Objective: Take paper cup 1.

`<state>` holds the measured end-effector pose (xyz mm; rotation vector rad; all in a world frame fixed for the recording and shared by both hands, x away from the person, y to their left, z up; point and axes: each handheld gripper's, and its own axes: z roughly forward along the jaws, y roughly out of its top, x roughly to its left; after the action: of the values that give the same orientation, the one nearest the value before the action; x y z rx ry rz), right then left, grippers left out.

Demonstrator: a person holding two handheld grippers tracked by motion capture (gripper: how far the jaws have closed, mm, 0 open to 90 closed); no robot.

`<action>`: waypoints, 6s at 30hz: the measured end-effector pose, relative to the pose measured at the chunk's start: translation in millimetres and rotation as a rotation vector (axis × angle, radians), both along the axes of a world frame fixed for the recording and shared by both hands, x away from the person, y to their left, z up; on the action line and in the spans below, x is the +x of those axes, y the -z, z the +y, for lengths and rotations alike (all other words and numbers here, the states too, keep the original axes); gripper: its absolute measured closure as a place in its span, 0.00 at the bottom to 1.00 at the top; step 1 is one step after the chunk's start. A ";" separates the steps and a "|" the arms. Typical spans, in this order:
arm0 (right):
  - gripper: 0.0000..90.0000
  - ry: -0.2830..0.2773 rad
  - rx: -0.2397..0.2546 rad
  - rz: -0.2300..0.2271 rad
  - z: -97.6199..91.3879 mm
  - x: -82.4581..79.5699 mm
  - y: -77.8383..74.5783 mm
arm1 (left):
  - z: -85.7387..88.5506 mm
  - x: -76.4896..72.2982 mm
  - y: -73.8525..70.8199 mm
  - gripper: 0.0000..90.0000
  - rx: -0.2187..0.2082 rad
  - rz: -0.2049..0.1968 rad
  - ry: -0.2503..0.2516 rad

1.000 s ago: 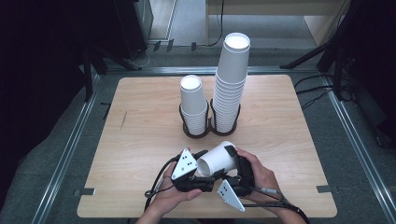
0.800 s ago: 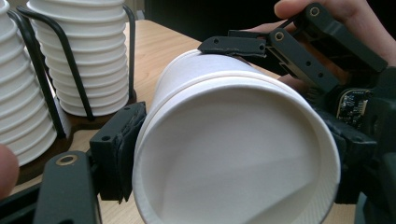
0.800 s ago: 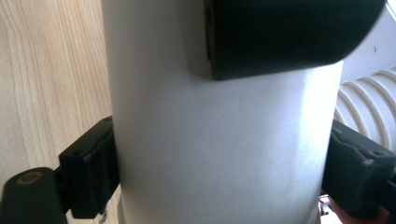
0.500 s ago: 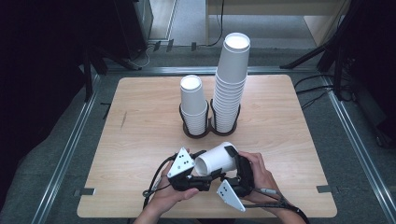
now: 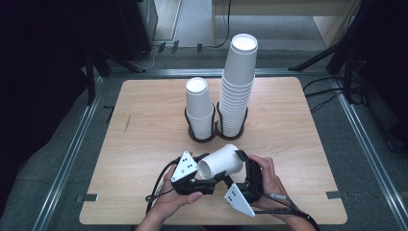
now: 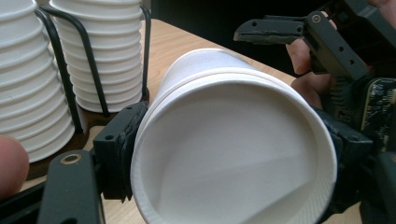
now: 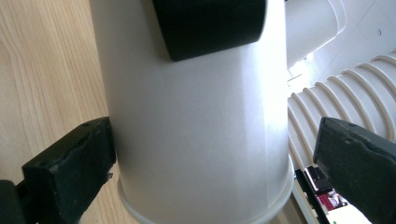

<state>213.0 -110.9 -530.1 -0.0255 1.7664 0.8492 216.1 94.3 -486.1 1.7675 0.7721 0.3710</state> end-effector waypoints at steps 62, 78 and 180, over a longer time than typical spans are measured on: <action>0.01 0.105 1.202 0.941 -15.6 2.7 -60.8 | 13.1 -4.9 0.3 0.26 -0.113 -0.240 -0.236; 0.00 0.022 1.604 1.394 -33.5 9.8 -52.9 | -3.7 -11.0 9.0 0.26 -0.143 -0.300 -0.229; 0.15 0.308 0.971 0.342 -70.9 42.9 -38.1 | 5.8 1.3 18.6 0.09 -0.011 -0.108 -0.268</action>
<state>255.9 -181.9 -492.0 1.0471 1.4300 1.4460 217.4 100.2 -504.7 1.6219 0.9336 0.6346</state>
